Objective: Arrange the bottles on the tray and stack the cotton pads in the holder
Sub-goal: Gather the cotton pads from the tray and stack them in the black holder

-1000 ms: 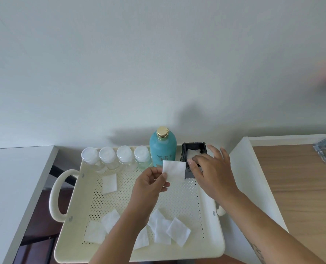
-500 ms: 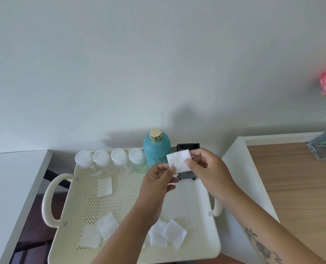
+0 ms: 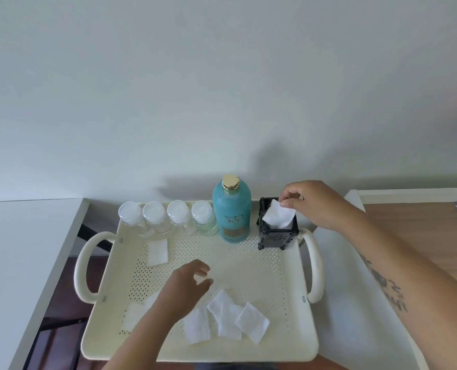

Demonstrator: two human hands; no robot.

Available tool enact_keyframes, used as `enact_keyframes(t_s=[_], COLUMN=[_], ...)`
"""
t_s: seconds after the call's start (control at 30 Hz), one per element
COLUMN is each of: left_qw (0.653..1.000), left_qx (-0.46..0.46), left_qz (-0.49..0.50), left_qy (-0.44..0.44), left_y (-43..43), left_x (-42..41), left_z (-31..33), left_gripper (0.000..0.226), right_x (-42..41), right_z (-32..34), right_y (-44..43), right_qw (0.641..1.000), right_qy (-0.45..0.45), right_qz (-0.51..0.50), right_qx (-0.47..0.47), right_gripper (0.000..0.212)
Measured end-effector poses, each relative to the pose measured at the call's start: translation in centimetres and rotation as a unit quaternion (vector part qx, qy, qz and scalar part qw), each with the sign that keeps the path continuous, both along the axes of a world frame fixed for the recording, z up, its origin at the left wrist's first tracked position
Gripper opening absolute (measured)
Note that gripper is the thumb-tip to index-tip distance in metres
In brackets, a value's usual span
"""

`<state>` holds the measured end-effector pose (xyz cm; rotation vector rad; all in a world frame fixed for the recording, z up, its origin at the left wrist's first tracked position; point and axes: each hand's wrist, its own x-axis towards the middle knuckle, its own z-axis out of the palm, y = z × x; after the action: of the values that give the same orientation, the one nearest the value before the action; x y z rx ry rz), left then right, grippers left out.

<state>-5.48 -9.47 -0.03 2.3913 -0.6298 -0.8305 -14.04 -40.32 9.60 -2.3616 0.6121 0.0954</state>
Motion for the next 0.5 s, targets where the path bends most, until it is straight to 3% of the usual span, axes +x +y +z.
enact_keyframes(t_s=[0.2, 0.4, 0.5], left_qw=[0.993, 0.984, 0.987], left_qx=[0.070, 0.092, 0.070], left_qz=[-0.075, -0.125, -0.117], left_qy=[-0.052, -0.089, -0.080], left_y=[1.8, 1.8, 1.4], left_x=[-0.7, -1.0, -1.0], left_z=[-1.7, -2.2, -2.4], left_gripper=[0.033, 0.033, 0.032], right_x=[0.5, -0.3, -0.8], right_z=[-1.4, -3.0, -3.3], right_y=[0.3, 1.6, 1.9], right_qw=[0.997, 0.976, 0.968], right_qy=[0.002, -0.036, -0.091], right_qz=[0.043, 0.048, 0.030], right_qx=[-0.071, -0.209, -0.230], right_gripper=[0.008, 0.017, 0.005])
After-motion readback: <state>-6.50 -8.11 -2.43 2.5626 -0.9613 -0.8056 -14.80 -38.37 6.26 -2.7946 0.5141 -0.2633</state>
